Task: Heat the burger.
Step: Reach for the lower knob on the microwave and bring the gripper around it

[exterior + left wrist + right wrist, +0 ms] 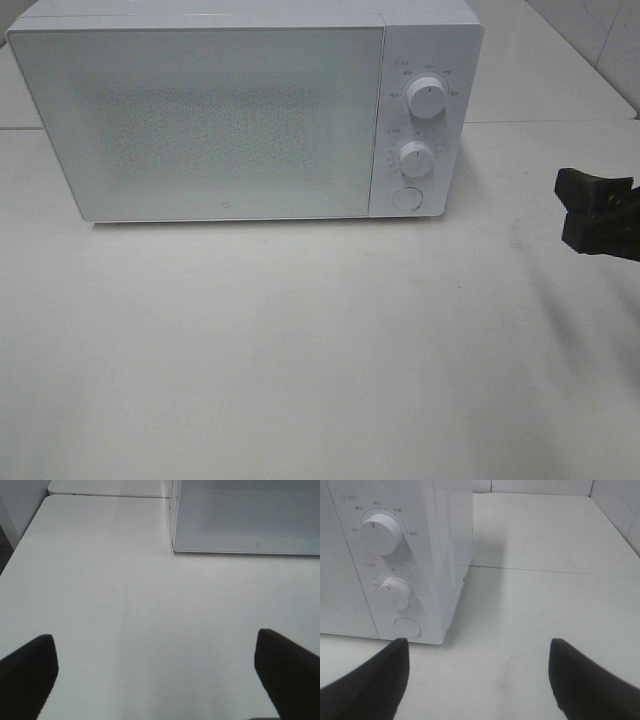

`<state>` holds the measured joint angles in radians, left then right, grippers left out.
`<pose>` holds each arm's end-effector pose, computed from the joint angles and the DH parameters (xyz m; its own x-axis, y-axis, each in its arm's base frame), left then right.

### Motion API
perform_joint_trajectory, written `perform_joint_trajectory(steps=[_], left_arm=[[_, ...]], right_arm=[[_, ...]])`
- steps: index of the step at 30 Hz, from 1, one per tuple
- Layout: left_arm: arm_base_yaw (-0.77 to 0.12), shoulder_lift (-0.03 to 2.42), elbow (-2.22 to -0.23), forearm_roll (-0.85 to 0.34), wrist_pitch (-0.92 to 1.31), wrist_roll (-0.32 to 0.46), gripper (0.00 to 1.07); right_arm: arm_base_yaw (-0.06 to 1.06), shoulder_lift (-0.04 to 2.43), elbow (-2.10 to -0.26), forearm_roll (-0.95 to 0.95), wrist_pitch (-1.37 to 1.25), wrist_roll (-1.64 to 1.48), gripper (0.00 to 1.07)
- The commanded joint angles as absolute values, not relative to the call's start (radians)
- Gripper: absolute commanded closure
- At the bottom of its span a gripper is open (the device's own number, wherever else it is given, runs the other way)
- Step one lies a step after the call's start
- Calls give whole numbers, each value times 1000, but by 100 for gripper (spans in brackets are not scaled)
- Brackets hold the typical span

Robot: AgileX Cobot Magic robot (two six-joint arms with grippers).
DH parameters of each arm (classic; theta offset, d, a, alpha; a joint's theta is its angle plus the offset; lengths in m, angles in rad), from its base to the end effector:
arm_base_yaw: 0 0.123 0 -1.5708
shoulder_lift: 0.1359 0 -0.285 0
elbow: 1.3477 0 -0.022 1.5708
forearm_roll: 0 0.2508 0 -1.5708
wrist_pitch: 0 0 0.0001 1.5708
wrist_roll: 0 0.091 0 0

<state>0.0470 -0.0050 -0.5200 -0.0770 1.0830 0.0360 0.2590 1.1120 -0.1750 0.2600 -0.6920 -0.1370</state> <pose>-0.0087 -0.0066 0.2812 -0.4520 -0.0214 -0.8918 0.0136 0.9994 -0.0309 0.1779 0.0317 0.2037 -0.1738 0.0203 -0.9846 -0.0854 0.9957 0.0356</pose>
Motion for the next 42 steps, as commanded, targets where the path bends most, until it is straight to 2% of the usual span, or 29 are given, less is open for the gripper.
perform_joint_trajectory(steps=[1,8,13,17,23,33,42], left_arm=[[50,-27,-517,-77,1072,28,6],[50,-27,-517,-77,1072,28,6],[50,-27,-517,-77,1072,28,6],[50,-27,-517,-77,1072,28,6],[50,-27,-517,-77,1072,28,6],[50,-27,-517,-77,1072,28,6],[50,-27,-517,-77,1072,28,6]], right_arm=[[319,1109,-168,360,-738,-232,32],[481,1109,-167,596,-842,-375,32],[558,1155,-168,681,-905,-430,32],[672,1278,-176,775,-1025,-432,32],[773,1418,-251,871,-1111,-433,32],[824,1598,-385,930,-1143,-433,32],[826,1694,-471,939,-1164,-433,32]])
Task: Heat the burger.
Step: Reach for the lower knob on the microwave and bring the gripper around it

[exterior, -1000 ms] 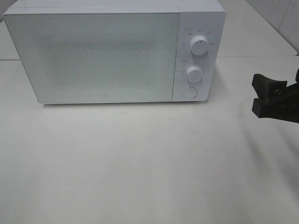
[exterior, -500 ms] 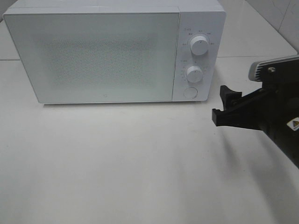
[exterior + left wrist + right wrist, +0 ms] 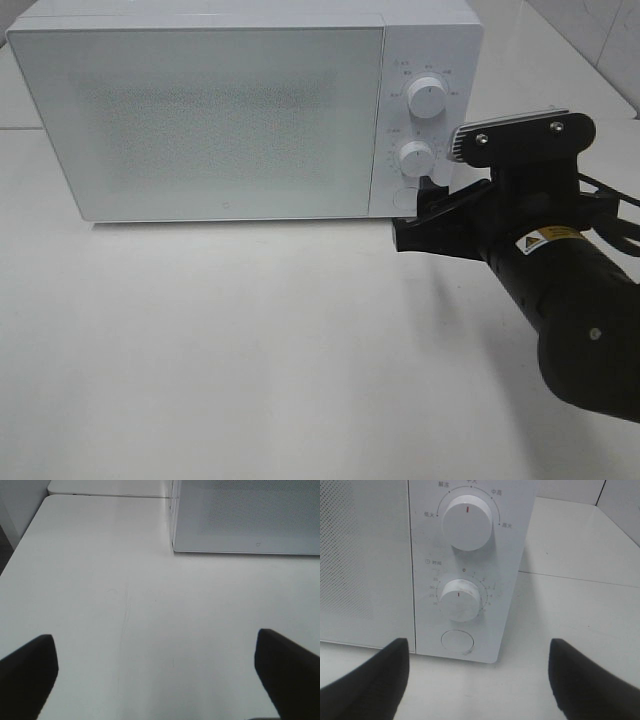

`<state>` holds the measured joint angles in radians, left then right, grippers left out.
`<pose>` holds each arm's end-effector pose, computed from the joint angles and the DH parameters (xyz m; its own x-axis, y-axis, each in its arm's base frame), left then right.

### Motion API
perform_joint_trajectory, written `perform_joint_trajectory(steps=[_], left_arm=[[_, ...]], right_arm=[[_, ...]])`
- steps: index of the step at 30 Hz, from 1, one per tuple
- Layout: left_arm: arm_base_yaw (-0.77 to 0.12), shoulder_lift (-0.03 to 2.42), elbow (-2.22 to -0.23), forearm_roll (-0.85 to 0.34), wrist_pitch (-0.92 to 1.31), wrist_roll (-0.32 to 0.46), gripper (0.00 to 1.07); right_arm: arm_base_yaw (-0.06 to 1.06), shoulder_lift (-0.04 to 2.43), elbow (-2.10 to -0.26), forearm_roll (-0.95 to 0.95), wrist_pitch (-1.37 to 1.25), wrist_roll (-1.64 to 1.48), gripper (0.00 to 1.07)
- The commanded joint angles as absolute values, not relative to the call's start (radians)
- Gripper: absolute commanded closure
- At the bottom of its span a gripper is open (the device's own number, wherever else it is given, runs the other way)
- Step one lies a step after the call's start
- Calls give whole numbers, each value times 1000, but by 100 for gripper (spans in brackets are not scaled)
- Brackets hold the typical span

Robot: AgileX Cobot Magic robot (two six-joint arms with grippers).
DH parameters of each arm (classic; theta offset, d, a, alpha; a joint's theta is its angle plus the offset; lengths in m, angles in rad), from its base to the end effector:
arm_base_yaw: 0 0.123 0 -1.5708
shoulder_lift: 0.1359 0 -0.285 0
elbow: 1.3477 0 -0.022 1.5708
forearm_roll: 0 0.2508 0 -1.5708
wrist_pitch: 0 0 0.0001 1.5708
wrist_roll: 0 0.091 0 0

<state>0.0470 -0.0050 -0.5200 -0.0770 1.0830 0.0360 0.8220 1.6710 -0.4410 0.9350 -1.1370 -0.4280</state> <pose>-0.0087 -0.0066 0.2812 -0.4520 -0.0214 -0.8918 0.0136 0.9994 -0.0309 0.2197 0.1389 0.1665 -0.1591 -0.0812 -0.9839 -0.0029 0.9966 -0.0818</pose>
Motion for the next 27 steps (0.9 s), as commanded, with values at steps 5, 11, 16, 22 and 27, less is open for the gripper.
perform_joint_trajectory(steps=[5,11,16,22,27], left_arm=[[50,-27,-517,-77,1072,28,6],[50,-27,-517,-77,1072,28,6],[50,-27,-517,-77,1072,28,6],[50,-27,-517,-77,1072,28,6],[50,-27,-517,-77,1072,28,6]], right_arm=[[826,1772,-532,943,-1201,-428,32],[826,1829,-581,943,-1240,-400,32],[825,1860,-621,942,-1240,-396,32],[820,1902,-658,939,-1239,-383,32],[801,1938,-699,933,-1232,-360,32]])
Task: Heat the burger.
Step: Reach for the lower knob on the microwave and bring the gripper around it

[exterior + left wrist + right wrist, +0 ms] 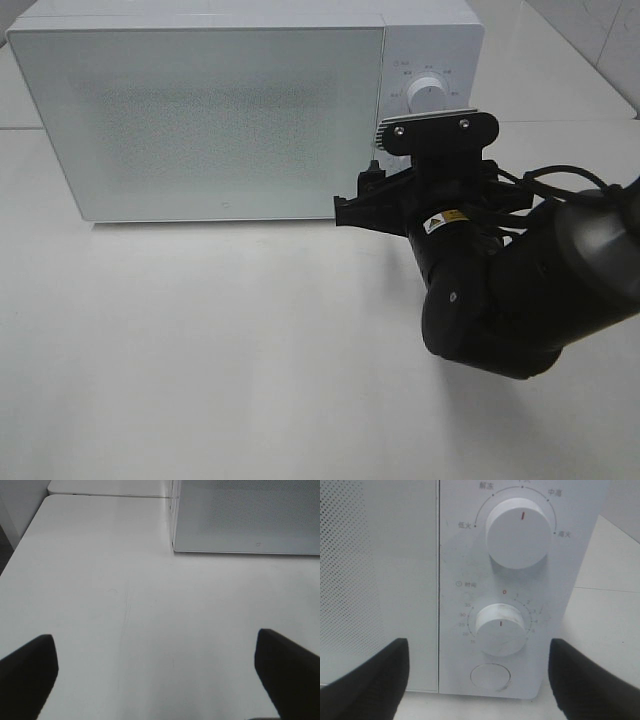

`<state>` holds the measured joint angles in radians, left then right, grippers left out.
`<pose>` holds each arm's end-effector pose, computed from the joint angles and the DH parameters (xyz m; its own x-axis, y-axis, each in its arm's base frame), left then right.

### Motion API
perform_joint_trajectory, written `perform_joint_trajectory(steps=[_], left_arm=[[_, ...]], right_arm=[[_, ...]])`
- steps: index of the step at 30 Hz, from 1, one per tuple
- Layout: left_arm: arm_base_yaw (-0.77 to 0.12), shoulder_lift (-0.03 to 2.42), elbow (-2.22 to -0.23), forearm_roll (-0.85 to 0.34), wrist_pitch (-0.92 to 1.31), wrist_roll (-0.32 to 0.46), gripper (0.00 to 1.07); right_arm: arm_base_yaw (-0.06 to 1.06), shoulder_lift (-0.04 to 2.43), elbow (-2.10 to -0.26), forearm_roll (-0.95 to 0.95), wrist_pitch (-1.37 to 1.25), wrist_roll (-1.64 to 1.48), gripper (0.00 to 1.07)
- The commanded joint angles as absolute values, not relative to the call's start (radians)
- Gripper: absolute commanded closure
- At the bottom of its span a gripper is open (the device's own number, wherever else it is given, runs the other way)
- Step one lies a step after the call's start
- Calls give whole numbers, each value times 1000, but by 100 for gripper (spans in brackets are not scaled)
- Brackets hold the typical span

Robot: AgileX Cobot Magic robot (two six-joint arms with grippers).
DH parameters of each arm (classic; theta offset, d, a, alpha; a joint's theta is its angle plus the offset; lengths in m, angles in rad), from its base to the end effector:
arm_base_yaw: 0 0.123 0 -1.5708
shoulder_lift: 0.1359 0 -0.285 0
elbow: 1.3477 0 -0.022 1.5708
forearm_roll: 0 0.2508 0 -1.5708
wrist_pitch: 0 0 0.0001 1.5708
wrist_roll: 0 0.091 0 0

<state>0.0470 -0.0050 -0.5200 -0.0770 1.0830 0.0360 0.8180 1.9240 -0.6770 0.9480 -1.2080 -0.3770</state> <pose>-0.0087 -0.0066 0.2812 -0.4520 -0.0214 -0.8918 0.0136 0.9994 -0.0309 0.2642 0.1810 0.1436 -0.1095 -0.0389 -0.9932 0.0463 0.9979 -0.0442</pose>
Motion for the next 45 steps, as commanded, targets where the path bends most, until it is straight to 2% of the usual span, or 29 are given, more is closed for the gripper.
perform_joint_trajectory(steps=[1,21,42,45], left_arm=[[50,-27,-517,-77,1072,28,6],[50,-26,-517,-77,1072,29,6],[50,-26,-517,-77,1072,29,7],[50,-26,-517,-77,1072,29,7]], right_arm=[[801,1938,-699,933,-1232,-360,32],[680,2048,-821,842,-1177,-281,32],[645,2085,-846,813,-1193,-272,33],[646,2085,-846,813,-1201,-272,38]])
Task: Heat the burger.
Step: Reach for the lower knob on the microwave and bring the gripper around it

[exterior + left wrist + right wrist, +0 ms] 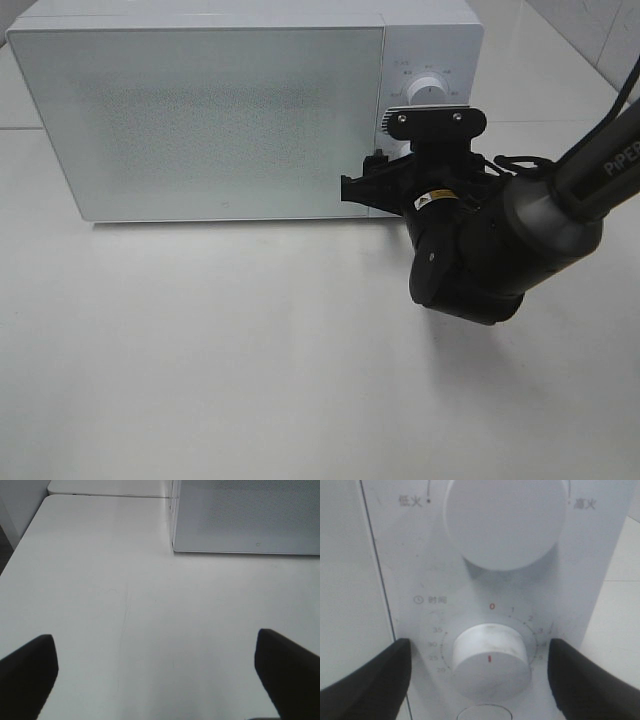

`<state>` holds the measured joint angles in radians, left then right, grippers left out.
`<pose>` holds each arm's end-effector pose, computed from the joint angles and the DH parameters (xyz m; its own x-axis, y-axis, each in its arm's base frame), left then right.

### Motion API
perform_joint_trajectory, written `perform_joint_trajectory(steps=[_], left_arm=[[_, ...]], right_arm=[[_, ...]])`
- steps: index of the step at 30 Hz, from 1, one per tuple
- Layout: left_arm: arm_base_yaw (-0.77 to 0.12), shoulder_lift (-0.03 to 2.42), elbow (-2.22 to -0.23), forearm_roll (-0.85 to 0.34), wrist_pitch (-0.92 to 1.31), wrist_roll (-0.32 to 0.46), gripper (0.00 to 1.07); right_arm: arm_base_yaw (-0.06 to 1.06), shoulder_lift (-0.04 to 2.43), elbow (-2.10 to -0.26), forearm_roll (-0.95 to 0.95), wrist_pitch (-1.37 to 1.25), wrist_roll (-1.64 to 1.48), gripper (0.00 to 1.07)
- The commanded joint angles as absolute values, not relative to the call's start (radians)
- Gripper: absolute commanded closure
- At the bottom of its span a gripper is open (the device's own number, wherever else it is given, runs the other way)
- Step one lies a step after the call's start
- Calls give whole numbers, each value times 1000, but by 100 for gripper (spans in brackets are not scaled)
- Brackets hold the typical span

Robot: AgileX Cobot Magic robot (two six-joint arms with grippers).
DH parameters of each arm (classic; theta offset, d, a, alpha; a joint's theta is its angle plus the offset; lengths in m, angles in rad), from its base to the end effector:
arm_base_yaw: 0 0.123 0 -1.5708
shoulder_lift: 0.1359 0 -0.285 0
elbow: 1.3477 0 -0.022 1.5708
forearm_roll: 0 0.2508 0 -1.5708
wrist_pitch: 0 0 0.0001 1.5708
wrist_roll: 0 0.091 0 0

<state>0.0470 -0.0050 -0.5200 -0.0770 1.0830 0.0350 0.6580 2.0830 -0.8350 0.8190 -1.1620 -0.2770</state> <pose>-0.0087 -0.0066 0.2812 -0.4520 -0.0224 -0.8917 0.0131 0.9994 -0.0318 0.3213 0.1713 0.1184 -0.1127 0.0299 -0.9932 0.0848 0.9962 0.0203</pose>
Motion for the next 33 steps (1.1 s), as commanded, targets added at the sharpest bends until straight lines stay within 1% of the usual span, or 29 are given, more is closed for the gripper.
perform_joint_trajectory(steps=[1,2,3,4,6,7,8,9,10,11,12,13,27,33], left_arm=[[50,-26,-517,-77,1072,29,7],[50,-26,-517,-77,1072,29,7],[50,-26,-517,-77,1072,29,7],[50,-26,-517,-77,1072,29,7],[50,-26,-517,-77,1072,29,7],[50,-26,-517,-77,1072,29,7],[50,-26,-517,-77,1072,29,7],[50,-26,-517,-77,1072,29,7],[50,-26,-517,-77,1072,29,7],[50,-26,-517,-77,1072,29,7],[50,-26,-517,-77,1072,29,7],[50,-26,-517,-77,1072,29,7],[50,-26,-517,-77,1072,29,7],[50,-26,-517,-77,1072,29,7]], right_arm=[[646,2085,-846,813,-1205,-272,41],[646,2085,-846,813,-1205,-272,41],[646,2085,-846,813,-1208,-272,51],[646,2085,-846,813,-1208,-272,51],[646,2085,-846,813,-1208,-270,76],[646,2085,-846,813,-1208,-270,76],[646,2085,-846,813,-1208,-267,84],[646,2085,-846,813,-1208,-267,84],[646,2085,-846,813,-1208,-267,96],[646,2085,-846,813,-1208,-267,101],[646,2085,-846,813,-1208,-267,101],[646,2085,-846,812,-1208,-268,107],[646,2085,-846,806,-1234,-257,107],[646,2085,-846,758,-1234,-79,107]])
